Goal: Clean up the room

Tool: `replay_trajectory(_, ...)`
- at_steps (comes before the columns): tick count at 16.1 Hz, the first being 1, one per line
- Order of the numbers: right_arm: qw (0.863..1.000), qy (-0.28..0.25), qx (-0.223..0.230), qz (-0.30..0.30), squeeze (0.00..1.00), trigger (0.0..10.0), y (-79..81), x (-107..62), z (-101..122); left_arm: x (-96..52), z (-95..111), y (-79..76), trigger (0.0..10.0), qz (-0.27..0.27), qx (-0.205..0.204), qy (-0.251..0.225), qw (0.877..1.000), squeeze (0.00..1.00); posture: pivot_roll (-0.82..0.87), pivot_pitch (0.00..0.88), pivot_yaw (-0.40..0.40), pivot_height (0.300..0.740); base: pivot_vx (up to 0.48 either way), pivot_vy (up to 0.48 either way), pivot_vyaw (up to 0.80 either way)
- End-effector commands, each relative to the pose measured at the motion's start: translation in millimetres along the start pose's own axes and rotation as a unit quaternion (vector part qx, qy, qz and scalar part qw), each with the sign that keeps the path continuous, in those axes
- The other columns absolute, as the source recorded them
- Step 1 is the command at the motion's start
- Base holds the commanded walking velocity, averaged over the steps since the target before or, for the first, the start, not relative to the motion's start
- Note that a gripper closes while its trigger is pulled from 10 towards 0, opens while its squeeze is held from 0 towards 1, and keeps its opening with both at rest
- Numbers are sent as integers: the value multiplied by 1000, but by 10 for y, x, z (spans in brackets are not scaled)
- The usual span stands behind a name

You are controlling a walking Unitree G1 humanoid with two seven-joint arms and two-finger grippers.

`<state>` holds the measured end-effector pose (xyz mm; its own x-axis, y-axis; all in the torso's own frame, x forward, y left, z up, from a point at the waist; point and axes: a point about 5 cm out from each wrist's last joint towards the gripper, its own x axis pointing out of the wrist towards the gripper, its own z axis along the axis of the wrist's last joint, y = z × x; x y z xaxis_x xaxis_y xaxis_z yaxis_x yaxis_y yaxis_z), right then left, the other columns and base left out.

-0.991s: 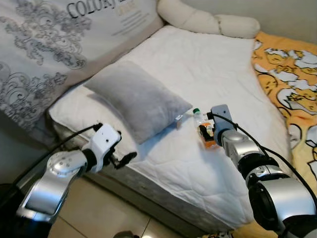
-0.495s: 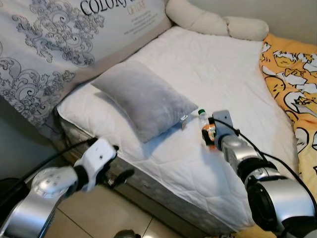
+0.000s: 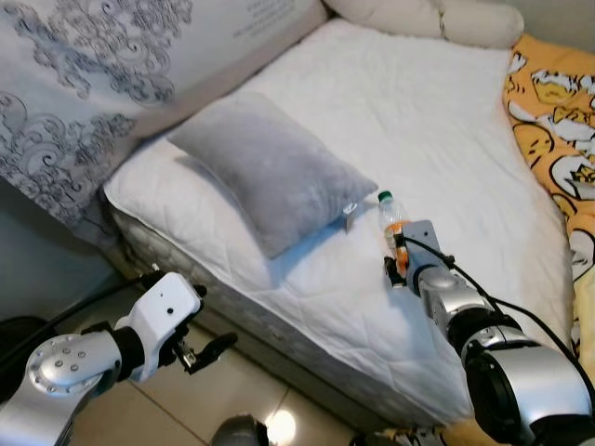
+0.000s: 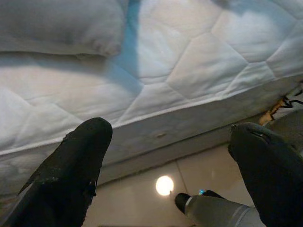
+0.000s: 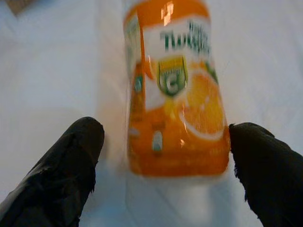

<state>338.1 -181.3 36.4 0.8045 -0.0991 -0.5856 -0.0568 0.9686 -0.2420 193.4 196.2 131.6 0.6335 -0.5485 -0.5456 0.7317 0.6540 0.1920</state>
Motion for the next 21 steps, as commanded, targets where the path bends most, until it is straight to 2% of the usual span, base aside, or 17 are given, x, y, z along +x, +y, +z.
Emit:
replay_trajectory(1,1000,8,9,-1,0,6000,-20,-1,-40,-31,21,-11,10000,1,0,-1,1000,349,321,134,12,740,0,0,0)
replay_trajectory(2,1000,10,11,-3,0,6000,-29,-1,-47,-30,23,-21,10000,-2,-1,-1,1000,349,320,133,11,740,0,0,0)
replay_trajectory(3,1000,19,16,-12,0,3647,-67,-2,-65,-29,34,-60,10000,-13,-3,-2,1000,345,318,131,7,740,0,0,0)
replay_trajectory(6,999,16,36,-10,0,2431,-82,-1,-48,-29,41,-57,10000,-12,-4,-2,1000,345,324,124,1,740,0,0,0)
replay_trajectory(7,999,13,35,-7,0,0,-85,0,-28,-33,42,-46,10000,-10,-4,-1,1000,349,326,117,0,740,0,0,0)
replay_trajectory(14,999,9,46,0,0,0,-110,-1,-26,63,18,-9,10000,-4,-10,-5,1000,345,280,7,-17,740,0,0,0)
replay_trajectory(19,988,-56,140,-23,0,0,-321,-26,10,320,88,146,10000,-6,-8,-43,999,345,140,0,47,740,0,0,0)
replay_trajectory(21,977,-106,181,-28,0,10000,-399,-67,49,416,126,210,10000,16,-19,-60,998,345,96,0,74,740,0,0,0)
